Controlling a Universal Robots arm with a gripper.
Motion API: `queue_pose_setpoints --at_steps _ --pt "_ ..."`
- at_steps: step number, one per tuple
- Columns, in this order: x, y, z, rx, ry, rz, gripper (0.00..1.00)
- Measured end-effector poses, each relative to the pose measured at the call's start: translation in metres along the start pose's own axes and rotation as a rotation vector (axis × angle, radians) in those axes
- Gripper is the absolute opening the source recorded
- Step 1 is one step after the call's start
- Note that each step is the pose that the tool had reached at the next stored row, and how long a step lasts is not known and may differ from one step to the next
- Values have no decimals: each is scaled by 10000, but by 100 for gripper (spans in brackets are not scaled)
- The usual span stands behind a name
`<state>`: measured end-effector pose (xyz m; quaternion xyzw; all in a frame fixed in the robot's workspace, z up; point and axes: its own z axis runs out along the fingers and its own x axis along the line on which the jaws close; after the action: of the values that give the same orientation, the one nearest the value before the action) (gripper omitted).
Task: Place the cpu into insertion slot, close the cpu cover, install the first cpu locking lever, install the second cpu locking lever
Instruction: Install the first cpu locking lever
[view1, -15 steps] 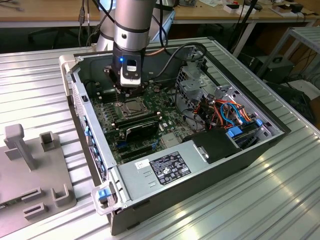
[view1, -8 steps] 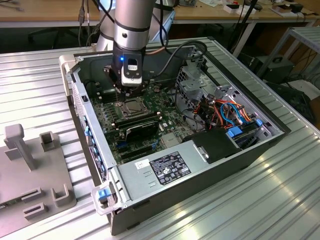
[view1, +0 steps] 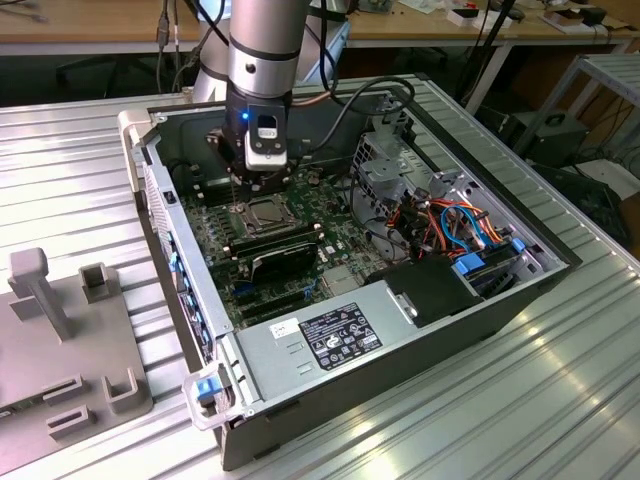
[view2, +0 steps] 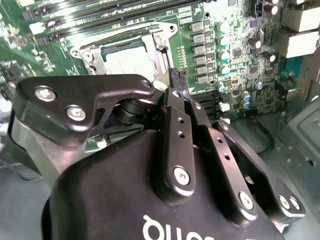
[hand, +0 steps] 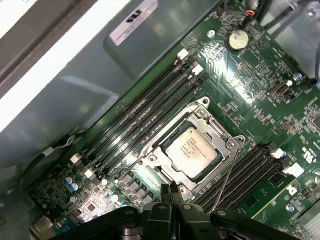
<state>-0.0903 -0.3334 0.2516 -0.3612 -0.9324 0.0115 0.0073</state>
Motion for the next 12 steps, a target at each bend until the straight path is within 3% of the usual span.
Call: queue_pose_setpoints --at_steps 1,2,8,12 --pt "0 1 1 0 -10 -385 11" --pt "9 -7 1 2 -14 -531 11" --pt "143 -130 5 1 -15 -585 11" --pt "190 -172 7 2 -19 -718 11"
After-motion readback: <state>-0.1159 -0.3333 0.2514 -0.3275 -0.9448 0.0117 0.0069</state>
